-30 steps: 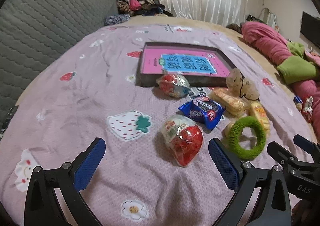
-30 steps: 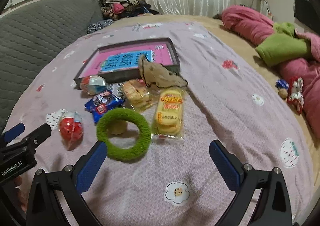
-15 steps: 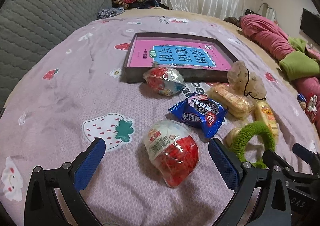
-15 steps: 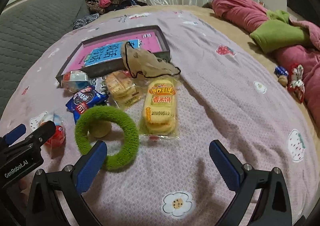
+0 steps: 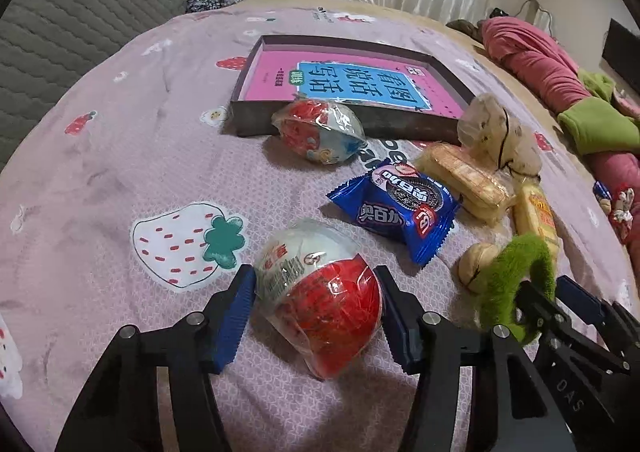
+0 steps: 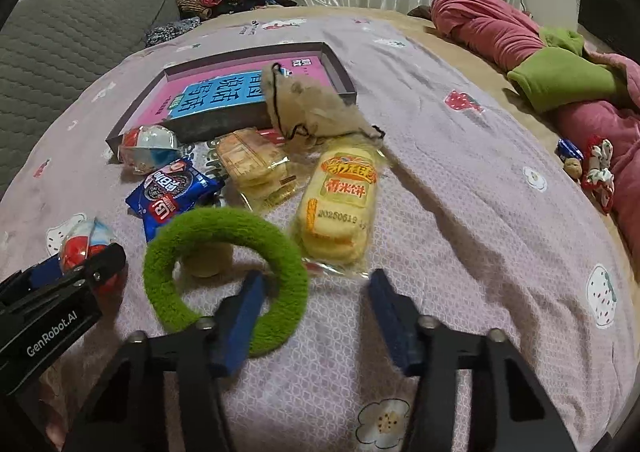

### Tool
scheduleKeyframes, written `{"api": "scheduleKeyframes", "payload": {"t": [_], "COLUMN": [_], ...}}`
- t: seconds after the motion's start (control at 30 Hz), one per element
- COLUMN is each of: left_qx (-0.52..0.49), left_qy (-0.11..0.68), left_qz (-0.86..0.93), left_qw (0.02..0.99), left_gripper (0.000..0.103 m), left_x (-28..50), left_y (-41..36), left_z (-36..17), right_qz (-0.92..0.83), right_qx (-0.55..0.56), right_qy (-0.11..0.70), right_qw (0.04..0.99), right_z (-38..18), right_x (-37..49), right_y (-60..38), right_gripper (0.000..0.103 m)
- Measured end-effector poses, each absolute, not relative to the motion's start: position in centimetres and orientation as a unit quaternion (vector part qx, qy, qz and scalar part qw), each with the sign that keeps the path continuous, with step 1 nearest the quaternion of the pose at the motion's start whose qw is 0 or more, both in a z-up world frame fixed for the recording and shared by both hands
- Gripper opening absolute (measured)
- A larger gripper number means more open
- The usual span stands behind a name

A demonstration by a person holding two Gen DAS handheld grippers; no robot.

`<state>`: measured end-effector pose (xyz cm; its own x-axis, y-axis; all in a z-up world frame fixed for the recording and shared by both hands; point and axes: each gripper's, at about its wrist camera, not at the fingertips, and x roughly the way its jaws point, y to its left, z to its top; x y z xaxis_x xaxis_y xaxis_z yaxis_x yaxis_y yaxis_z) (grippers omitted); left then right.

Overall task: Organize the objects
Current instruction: 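Grasp the egg toy with the left tool while the right tool grasps the green ring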

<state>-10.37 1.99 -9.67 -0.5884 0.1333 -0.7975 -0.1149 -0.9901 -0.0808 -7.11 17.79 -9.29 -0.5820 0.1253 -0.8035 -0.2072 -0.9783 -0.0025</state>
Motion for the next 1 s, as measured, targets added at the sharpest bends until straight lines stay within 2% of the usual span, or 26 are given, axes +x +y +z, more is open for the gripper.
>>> {"api": "scheduleKeyframes", "payload": {"t": [0.07,0.17,0.47,1.0], "left_qx": [-0.446,-0.446,-0.444,-0.442], "left_qy": [-0.015,-0.024,-0.021,-0.033], "left_qz": [0.892,0.891,0.892,0.892], "left_qw": [0.075,0.082,0.086,0.090], "left_gripper": [0.060,0.057,0.055,0.055], "left_x": [-10.1,-10.0,-9.2,-8.9], "left_y": [2.0,1.7,1.7,1.1], "left_z": [-9.6,-9.7,-9.3,-9.0], "right_qz": [0.889,0.892,0.896,0.900], "right_qx": [-0.447,-0.443,-0.438,-0.428], "right_qy": [0.046,0.046,0.065,0.078], "right_qw": [0.090,0.083,0.038,0.012], "right_z": [-9.3,-9.2,-7.9,-7.1], "right_x": [-7.1,-6.9,-5.4,-5.0], "right_y": [17.7,17.6,17.8,17.9], "right_gripper": [0.031,0.020,0.017,0.013]}}
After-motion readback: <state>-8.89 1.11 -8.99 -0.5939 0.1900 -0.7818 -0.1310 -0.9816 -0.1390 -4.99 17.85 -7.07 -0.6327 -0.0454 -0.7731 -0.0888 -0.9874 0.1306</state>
